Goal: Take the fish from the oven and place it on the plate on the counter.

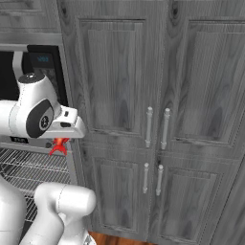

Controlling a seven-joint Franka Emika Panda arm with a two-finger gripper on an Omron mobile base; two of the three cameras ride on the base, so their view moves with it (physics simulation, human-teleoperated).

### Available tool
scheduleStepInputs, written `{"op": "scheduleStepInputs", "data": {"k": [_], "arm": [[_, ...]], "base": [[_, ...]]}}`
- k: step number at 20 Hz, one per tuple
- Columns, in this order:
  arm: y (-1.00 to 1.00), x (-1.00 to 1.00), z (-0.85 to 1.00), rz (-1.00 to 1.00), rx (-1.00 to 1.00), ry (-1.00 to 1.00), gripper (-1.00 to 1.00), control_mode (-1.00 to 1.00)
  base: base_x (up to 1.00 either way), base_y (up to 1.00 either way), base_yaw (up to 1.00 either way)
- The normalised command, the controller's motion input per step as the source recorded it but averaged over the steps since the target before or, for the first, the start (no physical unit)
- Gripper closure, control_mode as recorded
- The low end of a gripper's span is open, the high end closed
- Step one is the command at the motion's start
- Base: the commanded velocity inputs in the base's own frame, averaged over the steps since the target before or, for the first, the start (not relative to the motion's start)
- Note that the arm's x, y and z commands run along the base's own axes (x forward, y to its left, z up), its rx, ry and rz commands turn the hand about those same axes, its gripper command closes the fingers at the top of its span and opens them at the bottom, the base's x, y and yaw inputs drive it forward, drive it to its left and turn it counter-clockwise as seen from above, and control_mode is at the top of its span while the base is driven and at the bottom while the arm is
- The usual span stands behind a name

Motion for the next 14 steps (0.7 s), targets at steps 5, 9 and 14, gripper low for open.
{"op": "scheduleStepInputs", "data": {"k": [5,9,14], "arm": [[0.0,0.0,0.0,0.0,0.0,0.0,1.0,-1.0],[0.0,-0.12,0.0,0.0,0.0,0.0,1.0,-1.0],[0.0,-0.18,0.0,0.0,0.0,0.0,1.0,-1.0]], "base": [[0.0,0.0,0.0],[0.0,0.0,0.0],[0.0,0.0,0.0]]}}
